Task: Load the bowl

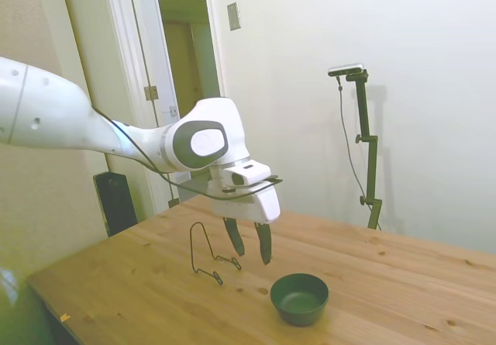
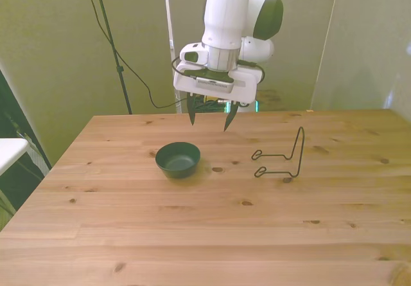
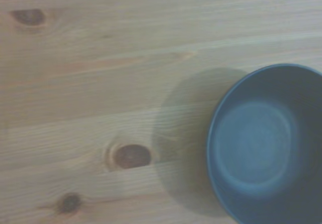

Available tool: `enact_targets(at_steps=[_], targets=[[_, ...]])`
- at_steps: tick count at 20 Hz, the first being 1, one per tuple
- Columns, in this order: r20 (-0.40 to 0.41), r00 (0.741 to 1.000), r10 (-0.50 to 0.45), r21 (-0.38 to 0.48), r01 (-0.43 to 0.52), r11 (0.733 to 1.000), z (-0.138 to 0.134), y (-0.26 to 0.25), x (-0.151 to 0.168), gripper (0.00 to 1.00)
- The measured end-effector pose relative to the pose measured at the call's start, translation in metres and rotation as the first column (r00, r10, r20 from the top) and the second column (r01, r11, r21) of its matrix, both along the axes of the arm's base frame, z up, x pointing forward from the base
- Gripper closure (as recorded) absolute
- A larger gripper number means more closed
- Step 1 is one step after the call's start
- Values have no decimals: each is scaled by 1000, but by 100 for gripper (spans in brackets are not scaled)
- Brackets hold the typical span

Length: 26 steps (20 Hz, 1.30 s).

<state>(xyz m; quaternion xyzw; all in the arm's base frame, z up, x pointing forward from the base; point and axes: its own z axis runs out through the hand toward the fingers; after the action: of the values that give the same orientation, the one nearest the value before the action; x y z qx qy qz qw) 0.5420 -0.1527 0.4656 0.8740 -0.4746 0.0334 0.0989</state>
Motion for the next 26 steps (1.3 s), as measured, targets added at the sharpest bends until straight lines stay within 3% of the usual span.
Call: enact_targets(at_steps=[5,9,13,19,24,26], targets=[[15,1000,-5,-13,6,1000,19,-28,8,0],[42,997,59,15,-60,998,-10,-45,24,0],[21,998,62,21,-62,998,-44,-53,40,0],[10,997,81,21,-81,996,-58,-30,45,0],[-8,999,49,19,-49,999,-86,-7,38,0],[4,999,36,15,-36,999,-78,-11,38,0]])
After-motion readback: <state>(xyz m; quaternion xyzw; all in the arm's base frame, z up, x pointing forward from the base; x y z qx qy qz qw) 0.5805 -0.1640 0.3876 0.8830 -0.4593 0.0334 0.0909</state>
